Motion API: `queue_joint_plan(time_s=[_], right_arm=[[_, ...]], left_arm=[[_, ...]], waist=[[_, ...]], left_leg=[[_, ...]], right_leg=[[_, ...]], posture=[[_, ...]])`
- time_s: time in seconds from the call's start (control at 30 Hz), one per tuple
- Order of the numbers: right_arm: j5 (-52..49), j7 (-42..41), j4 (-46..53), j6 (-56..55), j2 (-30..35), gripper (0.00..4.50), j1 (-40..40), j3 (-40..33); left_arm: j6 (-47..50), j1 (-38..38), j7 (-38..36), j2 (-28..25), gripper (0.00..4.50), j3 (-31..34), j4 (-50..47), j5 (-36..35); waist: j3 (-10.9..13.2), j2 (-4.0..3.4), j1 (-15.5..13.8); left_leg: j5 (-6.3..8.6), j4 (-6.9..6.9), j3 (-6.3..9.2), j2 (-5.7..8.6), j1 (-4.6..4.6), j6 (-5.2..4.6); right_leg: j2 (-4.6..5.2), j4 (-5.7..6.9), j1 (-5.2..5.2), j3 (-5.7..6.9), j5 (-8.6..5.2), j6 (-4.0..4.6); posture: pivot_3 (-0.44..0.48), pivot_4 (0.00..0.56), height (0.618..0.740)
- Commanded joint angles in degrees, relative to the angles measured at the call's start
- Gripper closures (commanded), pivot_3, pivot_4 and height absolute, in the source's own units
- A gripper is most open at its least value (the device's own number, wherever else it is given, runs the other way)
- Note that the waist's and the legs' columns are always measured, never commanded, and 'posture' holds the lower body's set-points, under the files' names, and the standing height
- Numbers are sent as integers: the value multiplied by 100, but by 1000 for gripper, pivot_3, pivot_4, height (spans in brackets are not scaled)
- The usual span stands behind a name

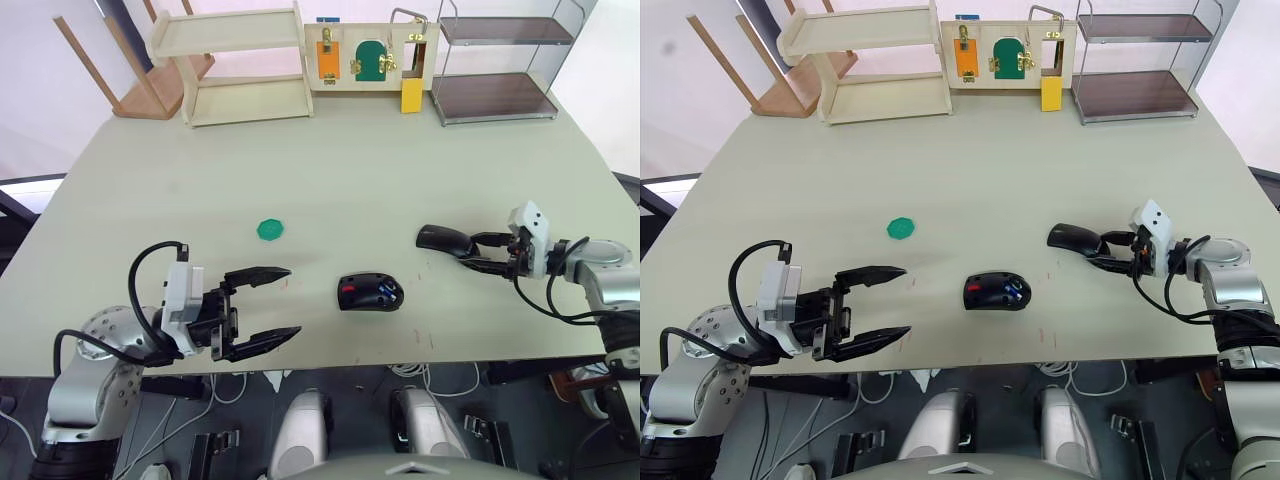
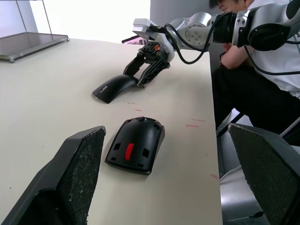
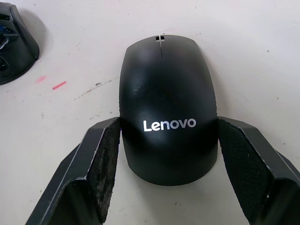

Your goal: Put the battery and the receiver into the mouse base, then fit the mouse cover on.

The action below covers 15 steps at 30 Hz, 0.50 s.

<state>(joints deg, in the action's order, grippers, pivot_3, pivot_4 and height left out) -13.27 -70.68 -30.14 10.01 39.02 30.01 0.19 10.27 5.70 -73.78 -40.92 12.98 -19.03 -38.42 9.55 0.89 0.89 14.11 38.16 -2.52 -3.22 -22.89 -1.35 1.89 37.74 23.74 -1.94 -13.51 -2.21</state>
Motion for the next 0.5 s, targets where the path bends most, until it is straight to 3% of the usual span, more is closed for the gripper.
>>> queue_joint_plan(time_s=[0.03, 0.13, 0.4, 0.5], right_arm=[[-50, 33, 169, 5, 20, 1217, 24, -84], [-46, 48, 200, -10, 24, 2046, 2, -84], [-112, 59, 514, 31, 100, 2046, -126, -143], [-265, -63, 1059, 215, 180, 2046, -239, -166]], left_arm=[[-112, -35, -36, 3, 0, 13, -46, -22], [-126, -33, -28, 18, 0, -13, -50, -32], [-140, -27, -49, 13, 0, -11, -26, -42], [-154, -33, -92, -9, 0, 12, 11, -42]], waist=[[0, 0, 1], [0, 0, 1], [1, 0, 0], [1, -1, -4]], left_leg=[[0, 0, 0, 0, 0, 0], [0, 0, 0, 0, 0, 0], [0, -2, -2, 0, 0, 0], [0, -3, -2, 0, -1, 0]], right_leg=[[0, 0, 0, 0, 0, 0], [0, -1, 0, 0, 0, 0], [0, 0, 3, -1, 0, 0], [0, 0, 4, -2, 0, 0]], posture=[[0, 150, 740], [0, 150, 740], [0, 150, 740], [0, 150, 740]])
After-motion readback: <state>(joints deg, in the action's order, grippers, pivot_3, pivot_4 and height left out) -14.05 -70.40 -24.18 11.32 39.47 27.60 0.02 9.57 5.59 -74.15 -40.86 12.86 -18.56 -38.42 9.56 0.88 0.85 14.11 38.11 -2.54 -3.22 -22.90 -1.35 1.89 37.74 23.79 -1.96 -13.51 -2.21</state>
